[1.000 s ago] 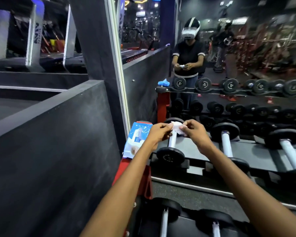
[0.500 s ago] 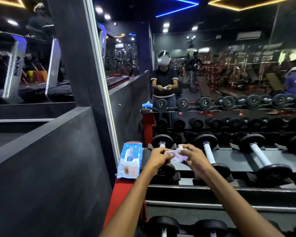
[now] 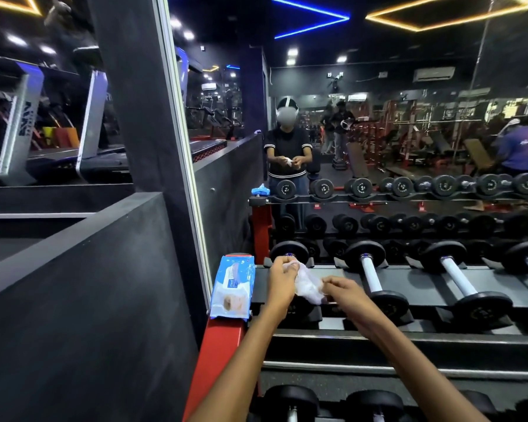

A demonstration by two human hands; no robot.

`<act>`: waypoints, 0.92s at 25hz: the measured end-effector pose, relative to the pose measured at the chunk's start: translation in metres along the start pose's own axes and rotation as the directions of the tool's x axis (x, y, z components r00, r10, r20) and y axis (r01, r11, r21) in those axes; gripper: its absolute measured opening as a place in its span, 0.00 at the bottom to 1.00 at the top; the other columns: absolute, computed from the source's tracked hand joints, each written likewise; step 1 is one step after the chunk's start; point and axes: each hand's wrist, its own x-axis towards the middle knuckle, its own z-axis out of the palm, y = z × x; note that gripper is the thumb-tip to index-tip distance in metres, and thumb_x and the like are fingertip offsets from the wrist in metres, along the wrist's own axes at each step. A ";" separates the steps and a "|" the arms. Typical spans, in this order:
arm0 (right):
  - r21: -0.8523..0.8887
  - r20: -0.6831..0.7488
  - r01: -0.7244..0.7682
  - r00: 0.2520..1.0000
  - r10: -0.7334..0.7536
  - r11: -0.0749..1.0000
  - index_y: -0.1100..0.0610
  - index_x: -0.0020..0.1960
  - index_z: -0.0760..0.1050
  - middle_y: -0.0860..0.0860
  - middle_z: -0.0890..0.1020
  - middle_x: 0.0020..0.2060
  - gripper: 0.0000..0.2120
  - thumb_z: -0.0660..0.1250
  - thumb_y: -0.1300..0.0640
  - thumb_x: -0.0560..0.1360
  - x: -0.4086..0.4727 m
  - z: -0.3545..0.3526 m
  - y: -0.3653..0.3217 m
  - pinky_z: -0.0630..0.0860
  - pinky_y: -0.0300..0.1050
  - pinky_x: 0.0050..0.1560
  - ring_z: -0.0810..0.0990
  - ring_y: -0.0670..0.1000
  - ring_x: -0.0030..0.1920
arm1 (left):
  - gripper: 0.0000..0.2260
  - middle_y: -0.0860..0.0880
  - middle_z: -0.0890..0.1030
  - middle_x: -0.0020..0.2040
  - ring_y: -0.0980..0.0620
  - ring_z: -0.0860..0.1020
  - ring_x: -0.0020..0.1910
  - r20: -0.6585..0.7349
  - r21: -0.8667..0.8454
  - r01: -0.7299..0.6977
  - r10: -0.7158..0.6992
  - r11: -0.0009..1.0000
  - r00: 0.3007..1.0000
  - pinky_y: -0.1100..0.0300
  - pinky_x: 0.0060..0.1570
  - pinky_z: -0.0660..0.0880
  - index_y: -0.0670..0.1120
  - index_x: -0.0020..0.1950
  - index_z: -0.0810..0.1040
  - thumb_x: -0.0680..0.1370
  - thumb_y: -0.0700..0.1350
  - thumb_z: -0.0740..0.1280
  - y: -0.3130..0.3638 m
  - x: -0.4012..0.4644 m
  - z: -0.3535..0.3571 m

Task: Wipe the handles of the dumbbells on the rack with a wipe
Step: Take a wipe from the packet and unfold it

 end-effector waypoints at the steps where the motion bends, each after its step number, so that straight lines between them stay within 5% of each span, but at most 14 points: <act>1: -0.075 0.022 0.055 0.998 -0.053 0.996 0.59 0.42 0.78 0.50 0.77 0.34 0.08 0.62 0.59 0.78 -0.002 0.000 -0.003 0.68 0.37 0.37 0.72 0.46 0.36 | 0.10 0.53 0.76 0.41 0.56 0.74 0.41 0.046 0.056 -0.054 0.051 0.997 0.998 0.69 0.40 0.70 0.51 0.43 0.73 0.80 0.36 0.62 -0.001 -0.002 -0.001; 5: -0.138 -0.019 0.131 0.991 -0.135 0.982 0.55 0.36 0.74 0.48 0.76 0.32 0.11 0.63 0.61 0.77 -0.004 0.000 -0.011 0.69 0.37 0.38 0.72 0.46 0.36 | 0.05 0.51 0.79 0.44 0.58 0.75 0.41 0.097 0.121 -0.137 0.126 0.983 0.987 0.72 0.39 0.70 0.49 0.47 0.74 0.79 0.38 0.66 0.000 -0.007 -0.007; 8: -0.021 -0.166 0.113 0.979 -0.115 0.993 0.57 0.39 0.72 0.53 0.75 0.37 0.10 0.59 0.61 0.79 0.003 -0.002 -0.012 0.73 0.43 0.43 0.74 0.50 0.40 | 0.03 0.50 0.80 0.44 0.56 0.77 0.41 0.351 0.053 -0.046 0.024 0.998 0.936 0.67 0.43 0.74 0.47 0.50 0.76 0.78 0.40 0.68 -0.001 -0.009 -0.018; 11: -0.101 -0.145 0.189 0.969 -0.202 0.977 0.60 0.45 0.71 0.52 0.72 0.35 0.06 0.58 0.62 0.80 0.000 -0.004 -0.019 0.70 0.32 0.31 0.70 0.46 0.34 | 0.07 0.45 0.81 0.44 0.56 0.78 0.39 0.520 0.192 0.054 -0.148 0.980 0.841 0.66 0.42 0.75 0.38 0.53 0.80 0.77 0.39 0.69 -0.008 -0.009 -0.026; 14: -0.035 -0.147 0.143 0.978 -0.147 0.989 0.60 0.44 0.71 0.54 0.74 0.34 0.07 0.57 0.63 0.80 0.002 -0.007 -0.021 0.72 0.34 0.28 0.73 0.47 0.31 | 0.06 0.46 0.79 0.41 0.57 0.76 0.34 0.410 0.126 0.191 -0.226 0.973 0.884 0.68 0.32 0.72 0.41 0.49 0.78 0.80 0.36 0.62 -0.013 -0.007 -0.029; 16: 0.247 -0.123 0.015 0.992 0.016 0.969 0.59 0.44 0.71 0.56 0.78 0.36 0.07 0.58 0.59 0.80 0.004 -0.011 -0.024 0.77 0.42 0.31 0.78 0.51 0.34 | 0.08 0.45 0.80 0.40 0.54 0.77 0.36 0.420 0.071 0.300 -0.302 0.951 0.856 0.63 0.37 0.74 0.39 0.52 0.78 0.81 0.38 0.60 -0.009 -0.007 -0.029; 18: 0.578 -0.016 -0.142 0.983 0.185 0.804 0.60 0.48 0.69 0.58 0.80 0.42 0.12 0.61 0.50 0.79 0.006 -0.016 -0.023 0.81 0.49 0.33 0.82 0.55 0.39 | 0.10 0.44 0.80 0.38 0.51 0.80 0.34 0.461 -0.047 0.399 -0.335 0.916 0.822 0.58 0.40 0.77 0.37 0.53 0.77 0.83 0.40 0.58 -0.007 -0.010 -0.027; 20: 0.597 0.097 -0.275 0.957 0.273 0.754 0.61 0.54 0.67 0.62 0.79 0.49 0.19 0.65 0.46 0.75 0.003 -0.016 -0.018 0.82 0.52 0.39 0.81 0.59 0.47 | 0.10 0.42 0.81 0.43 0.50 0.81 0.34 0.408 -0.105 0.416 -0.342 0.903 0.846 0.60 0.35 0.79 0.39 0.57 0.76 0.83 0.42 0.58 -0.004 -0.010 -0.024; 23: 0.533 0.109 -0.317 0.945 0.308 0.785 0.70 0.57 0.71 0.64 0.77 0.51 0.16 0.68 0.66 0.72 0.004 -0.007 -0.007 0.82 0.48 0.37 0.80 0.58 0.44 | 0.14 0.40 0.81 0.53 0.48 0.79 0.45 0.281 -0.073 0.327 -0.295 0.942 0.913 0.58 0.44 0.78 0.39 0.60 0.78 0.83 0.46 0.58 -0.015 -0.005 -0.020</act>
